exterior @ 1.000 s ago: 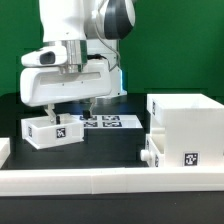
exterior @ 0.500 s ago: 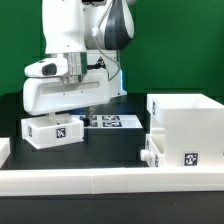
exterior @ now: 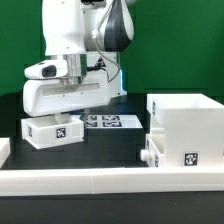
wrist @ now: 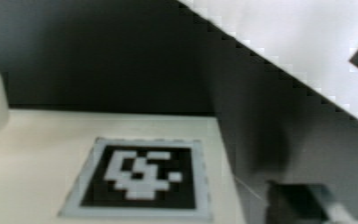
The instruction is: Assemble drawer
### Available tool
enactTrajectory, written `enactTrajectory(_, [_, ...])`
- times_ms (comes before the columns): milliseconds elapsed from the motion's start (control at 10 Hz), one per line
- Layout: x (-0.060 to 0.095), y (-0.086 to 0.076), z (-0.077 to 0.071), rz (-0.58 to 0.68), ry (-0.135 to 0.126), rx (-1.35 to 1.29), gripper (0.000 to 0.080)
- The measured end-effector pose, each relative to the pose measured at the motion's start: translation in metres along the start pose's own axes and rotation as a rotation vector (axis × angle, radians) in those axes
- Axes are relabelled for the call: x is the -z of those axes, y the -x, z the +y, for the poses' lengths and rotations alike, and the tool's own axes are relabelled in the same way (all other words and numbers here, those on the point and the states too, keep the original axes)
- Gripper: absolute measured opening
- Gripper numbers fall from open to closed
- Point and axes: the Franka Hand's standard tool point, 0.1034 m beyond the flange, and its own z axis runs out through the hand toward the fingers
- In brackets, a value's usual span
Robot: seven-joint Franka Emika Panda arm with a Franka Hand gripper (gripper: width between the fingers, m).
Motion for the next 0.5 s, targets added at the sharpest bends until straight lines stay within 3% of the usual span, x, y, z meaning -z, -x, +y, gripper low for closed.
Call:
enactTrajectory(100, [0.0,-0.0002,-0.0001,0.0,0.0,-0.001,0.0145])
enactTrajectory(200, [0.0,-0.0005,-0.0004,0.0,0.0,0.0,0.0145])
enactTrajectory(300, [0.0,-0.001,-0.0007,0.0,-0.001,0.0,0.0041])
enactTrajectory(500, [0.0,-0.0049,-0.0028,0.001,-0.002,0.004,0.0041])
